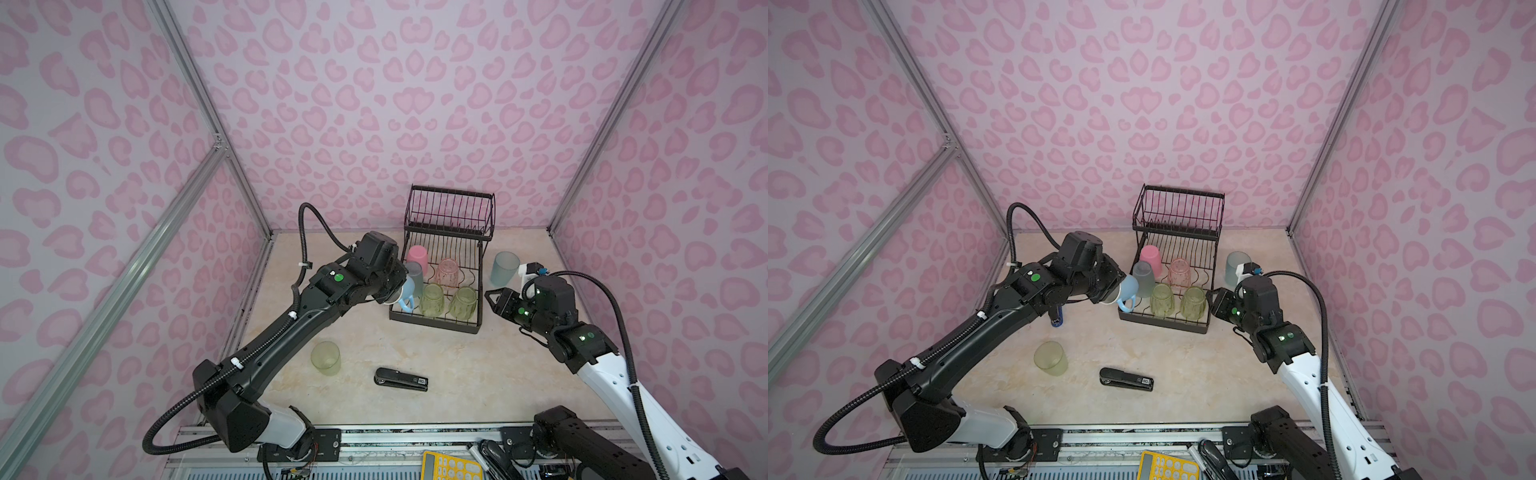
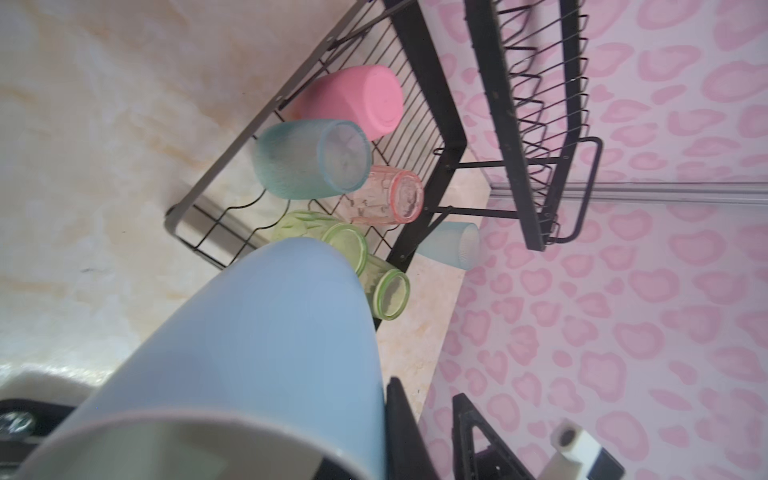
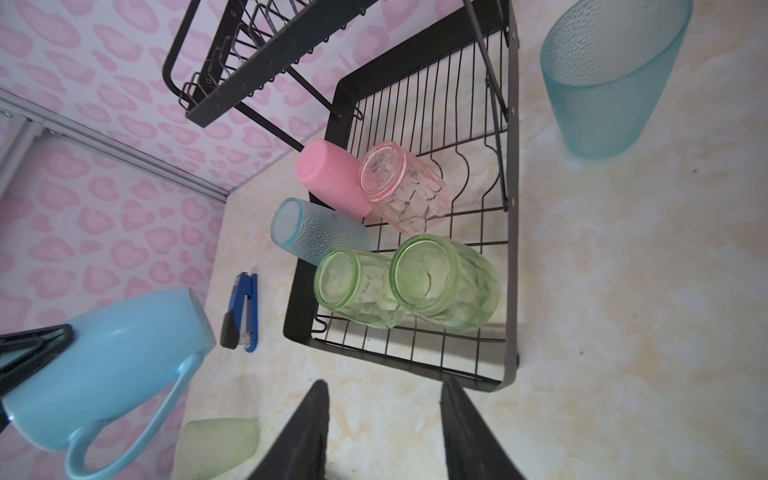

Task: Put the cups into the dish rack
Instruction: 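Carry the mug toward the rack while the right gripper reaches to take it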

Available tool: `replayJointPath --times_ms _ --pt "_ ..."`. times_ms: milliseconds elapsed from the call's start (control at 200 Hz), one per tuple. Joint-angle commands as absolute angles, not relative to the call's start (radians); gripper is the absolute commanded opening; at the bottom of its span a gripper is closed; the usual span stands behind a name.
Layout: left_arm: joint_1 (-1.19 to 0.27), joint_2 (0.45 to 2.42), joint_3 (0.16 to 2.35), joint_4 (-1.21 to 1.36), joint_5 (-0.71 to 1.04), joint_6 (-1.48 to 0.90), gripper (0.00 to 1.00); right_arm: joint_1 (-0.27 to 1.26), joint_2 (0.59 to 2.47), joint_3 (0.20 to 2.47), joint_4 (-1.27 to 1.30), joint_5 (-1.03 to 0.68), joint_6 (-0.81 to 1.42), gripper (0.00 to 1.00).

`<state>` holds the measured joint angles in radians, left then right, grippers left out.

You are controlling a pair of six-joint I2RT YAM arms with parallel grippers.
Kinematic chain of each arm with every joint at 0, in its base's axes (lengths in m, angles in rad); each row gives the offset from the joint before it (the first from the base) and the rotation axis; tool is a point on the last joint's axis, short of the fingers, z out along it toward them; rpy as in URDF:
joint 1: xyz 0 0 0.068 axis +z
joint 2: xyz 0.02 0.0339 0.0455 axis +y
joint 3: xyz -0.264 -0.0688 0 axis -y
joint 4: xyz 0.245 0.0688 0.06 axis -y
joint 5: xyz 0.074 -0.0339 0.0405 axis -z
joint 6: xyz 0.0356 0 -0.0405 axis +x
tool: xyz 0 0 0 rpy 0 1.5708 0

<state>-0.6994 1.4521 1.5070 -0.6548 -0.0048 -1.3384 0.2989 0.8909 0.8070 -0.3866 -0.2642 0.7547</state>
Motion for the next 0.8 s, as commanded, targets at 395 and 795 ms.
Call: replayJointPath --times_ms 395,795 --pt "-0.643 1.397 1.306 0.031 0.213 -1.461 0.08 0.469 0.937 0.755 0.008 -0.264 1.200 0.45" --pt "-0.610 1.348 1.196 0.262 0.206 -1.554 0.08 0.560 1.063 0.795 0.264 -0.269 1.335 0.45"
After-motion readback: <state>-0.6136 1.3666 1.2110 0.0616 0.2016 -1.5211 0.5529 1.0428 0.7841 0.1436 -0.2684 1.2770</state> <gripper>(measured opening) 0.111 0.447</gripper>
